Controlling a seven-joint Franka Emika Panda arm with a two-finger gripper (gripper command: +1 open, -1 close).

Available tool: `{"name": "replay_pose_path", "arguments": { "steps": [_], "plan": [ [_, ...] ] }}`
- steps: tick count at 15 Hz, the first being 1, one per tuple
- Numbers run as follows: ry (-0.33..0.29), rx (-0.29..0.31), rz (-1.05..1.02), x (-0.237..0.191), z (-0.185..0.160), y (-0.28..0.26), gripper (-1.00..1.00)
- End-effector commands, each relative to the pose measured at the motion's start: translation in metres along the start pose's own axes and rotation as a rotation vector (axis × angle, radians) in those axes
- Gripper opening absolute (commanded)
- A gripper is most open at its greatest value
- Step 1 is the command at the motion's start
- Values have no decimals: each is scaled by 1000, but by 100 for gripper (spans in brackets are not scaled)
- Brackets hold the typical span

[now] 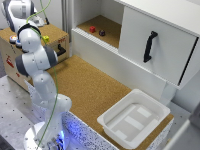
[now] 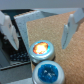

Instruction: Switch off the red light

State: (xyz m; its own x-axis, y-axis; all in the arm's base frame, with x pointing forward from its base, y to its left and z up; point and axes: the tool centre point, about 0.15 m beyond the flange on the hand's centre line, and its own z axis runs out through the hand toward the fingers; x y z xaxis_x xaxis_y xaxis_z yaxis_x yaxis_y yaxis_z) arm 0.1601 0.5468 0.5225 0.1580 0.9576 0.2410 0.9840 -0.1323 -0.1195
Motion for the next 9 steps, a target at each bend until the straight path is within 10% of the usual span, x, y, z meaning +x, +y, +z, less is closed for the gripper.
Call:
{"name": "replay_pose_path", "arguments": {
  "steps": [1,9],
  "plan": [
    [-209,-34,-89,50,11,-9,-100],
    [-208,-1,-82,57,44,-4,-100]
  ]
}}
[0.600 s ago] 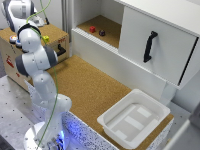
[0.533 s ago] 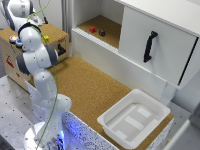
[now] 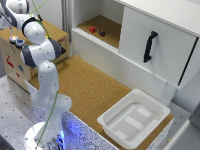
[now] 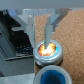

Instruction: Switch off the red light

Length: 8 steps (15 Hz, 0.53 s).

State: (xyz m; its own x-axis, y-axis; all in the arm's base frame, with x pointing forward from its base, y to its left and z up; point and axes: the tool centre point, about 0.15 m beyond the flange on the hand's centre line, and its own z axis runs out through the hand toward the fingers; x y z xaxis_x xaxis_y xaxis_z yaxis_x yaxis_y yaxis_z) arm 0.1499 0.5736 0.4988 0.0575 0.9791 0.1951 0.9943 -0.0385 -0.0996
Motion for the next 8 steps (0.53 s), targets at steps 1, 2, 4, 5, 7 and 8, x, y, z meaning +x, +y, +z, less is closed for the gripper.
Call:
{"name": "replay_pose_path", "arguments": {
  "steps": [1,2,4,5,7,8],
  "plan": [
    [-141,10,11,41,12,9,-100],
    [-135,15,8,43,14,7,-100],
    [-119,36,20,47,21,6,-100],
    [-114,39,23,48,23,7,-100],
    [-118,30,21,49,24,9,-100],
    [-122,34,24,49,27,10,-100]
  ]
}}
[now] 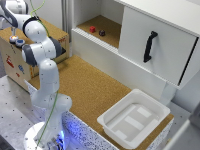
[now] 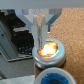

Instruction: Switch off the red light

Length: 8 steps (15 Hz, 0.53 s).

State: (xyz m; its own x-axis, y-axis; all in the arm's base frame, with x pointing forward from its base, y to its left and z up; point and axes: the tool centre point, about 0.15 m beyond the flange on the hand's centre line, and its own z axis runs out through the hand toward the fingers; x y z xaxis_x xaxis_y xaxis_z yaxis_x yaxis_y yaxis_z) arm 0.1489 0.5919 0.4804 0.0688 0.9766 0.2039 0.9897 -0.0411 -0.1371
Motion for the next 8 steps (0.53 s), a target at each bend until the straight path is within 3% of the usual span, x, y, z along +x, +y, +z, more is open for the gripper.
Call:
{"name": "replay_pose_path", "arguments": {
  "steps": [1,4,6,7,8],
  "plan": [
    [-136,1,18,35,9,10,-100],
    [-127,27,44,41,28,17,-100],
    [-161,37,78,36,55,28,-100],
    [-173,41,96,32,60,32,-100],
    [-144,16,95,31,49,32,-100]
  ]
}}
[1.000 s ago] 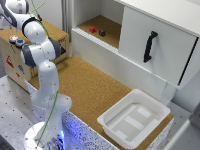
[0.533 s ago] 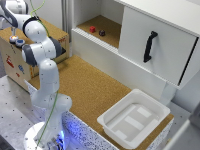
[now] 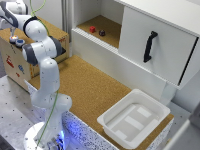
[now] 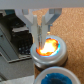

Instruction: Switch off the red light

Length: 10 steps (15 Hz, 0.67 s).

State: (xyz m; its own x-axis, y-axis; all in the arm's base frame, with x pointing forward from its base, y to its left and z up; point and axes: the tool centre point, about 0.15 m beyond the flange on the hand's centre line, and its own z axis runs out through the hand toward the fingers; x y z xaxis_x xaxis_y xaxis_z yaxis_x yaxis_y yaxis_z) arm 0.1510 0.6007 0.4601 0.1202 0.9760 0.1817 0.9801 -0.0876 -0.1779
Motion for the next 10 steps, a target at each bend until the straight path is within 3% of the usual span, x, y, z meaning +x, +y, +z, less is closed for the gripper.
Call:
{"name": "replay_pose_path", "arguments": {
  "steps": [1,3,5,6,10],
  "plan": [
    [-92,-53,42,28,7,22,-100],
    [-21,-111,20,27,-43,11,-100],
    [5,-170,25,21,-88,10,-100],
    [19,-215,40,18,-100,16,100],
    [48,-262,141,7,-99,52,100]
  ]
}}
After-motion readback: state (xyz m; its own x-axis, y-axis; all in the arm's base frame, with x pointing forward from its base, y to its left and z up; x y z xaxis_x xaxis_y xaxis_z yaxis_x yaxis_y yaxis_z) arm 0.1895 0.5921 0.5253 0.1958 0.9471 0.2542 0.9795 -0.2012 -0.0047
